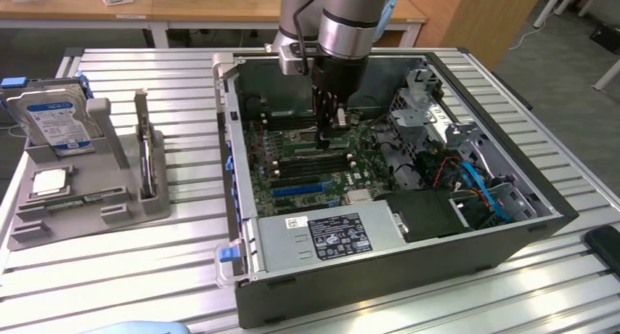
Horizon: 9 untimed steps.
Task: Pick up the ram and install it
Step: 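Insert the ram into the slot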
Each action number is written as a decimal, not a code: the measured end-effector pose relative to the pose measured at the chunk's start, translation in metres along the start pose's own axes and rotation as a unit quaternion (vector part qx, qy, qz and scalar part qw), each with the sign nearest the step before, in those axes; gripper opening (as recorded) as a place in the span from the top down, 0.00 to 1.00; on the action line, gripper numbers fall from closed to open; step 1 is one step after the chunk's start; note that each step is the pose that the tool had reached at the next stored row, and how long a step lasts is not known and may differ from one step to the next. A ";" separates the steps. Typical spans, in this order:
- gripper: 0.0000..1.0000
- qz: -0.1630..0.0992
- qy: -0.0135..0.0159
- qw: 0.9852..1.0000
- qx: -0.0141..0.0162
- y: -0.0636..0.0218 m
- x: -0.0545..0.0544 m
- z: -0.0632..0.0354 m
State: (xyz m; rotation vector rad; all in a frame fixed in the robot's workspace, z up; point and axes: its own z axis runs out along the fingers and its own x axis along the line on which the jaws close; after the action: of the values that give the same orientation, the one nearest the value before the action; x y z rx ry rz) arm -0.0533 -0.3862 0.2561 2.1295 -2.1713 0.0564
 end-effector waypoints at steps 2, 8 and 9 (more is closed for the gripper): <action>0.87 0.000 0.000 1.000 0.002 0.0019 0.000 0.0010; 0.87 0.001 0.000 1.000 0.006 0.0025 0.000 0.0038; 0.87 0.001 0.000 1.000 0.006 0.0025 0.000 0.0043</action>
State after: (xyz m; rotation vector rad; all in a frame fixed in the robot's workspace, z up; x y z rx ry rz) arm -0.0560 -0.3862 0.2519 2.1345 -2.1777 0.0686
